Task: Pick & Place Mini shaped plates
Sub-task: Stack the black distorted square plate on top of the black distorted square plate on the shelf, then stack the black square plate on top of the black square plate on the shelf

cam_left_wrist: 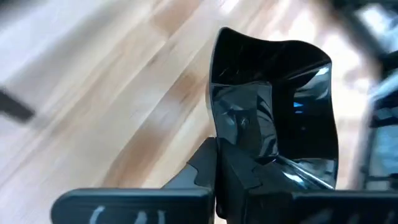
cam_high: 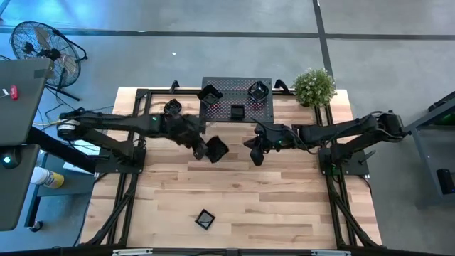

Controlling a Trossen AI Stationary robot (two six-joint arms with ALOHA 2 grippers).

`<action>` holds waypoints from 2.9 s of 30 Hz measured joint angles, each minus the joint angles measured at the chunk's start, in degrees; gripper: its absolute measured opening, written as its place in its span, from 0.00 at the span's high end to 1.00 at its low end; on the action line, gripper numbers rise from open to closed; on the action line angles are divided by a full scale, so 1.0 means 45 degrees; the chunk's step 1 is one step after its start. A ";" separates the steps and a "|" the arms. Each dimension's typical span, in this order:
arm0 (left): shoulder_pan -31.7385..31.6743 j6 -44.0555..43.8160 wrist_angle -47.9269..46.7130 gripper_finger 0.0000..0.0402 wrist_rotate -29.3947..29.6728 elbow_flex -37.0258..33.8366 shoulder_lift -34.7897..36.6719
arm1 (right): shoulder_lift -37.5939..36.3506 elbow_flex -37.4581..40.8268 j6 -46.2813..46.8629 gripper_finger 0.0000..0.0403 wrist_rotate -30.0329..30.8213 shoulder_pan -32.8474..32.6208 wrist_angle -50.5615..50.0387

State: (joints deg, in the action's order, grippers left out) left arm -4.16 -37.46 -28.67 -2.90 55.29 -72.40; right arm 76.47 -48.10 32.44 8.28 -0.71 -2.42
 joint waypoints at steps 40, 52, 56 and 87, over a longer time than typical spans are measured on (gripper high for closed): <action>-0.9157 0.6282 -0.2859 0.99 -0.3761 0.5056 -0.2991 | 0.0000 -0.0005 -0.0939 0.99 0.0070 0.0015 -0.0062; -0.9157 0.6129 -0.2737 0.81 -0.3317 0.5056 -0.3055 | 0.0000 -0.0005 -0.0947 0.99 0.0075 0.0015 -0.0057; -0.9157 0.5779 -0.2869 0.75 -0.3267 0.5188 -0.3041 | 0.0000 -0.0010 -0.0963 0.99 0.0037 0.0015 -0.0057; 0.7390 -0.5901 -0.2283 1.00 0.3631 0.1316 -0.1077 | -0.4528 0.5259 -0.1664 1.00 -0.1246 -0.0068 0.4159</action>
State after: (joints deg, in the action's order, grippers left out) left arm 29.10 -64.02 -38.95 13.44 61.21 -77.25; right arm 56.09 -24.43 24.96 2.68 -1.02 16.29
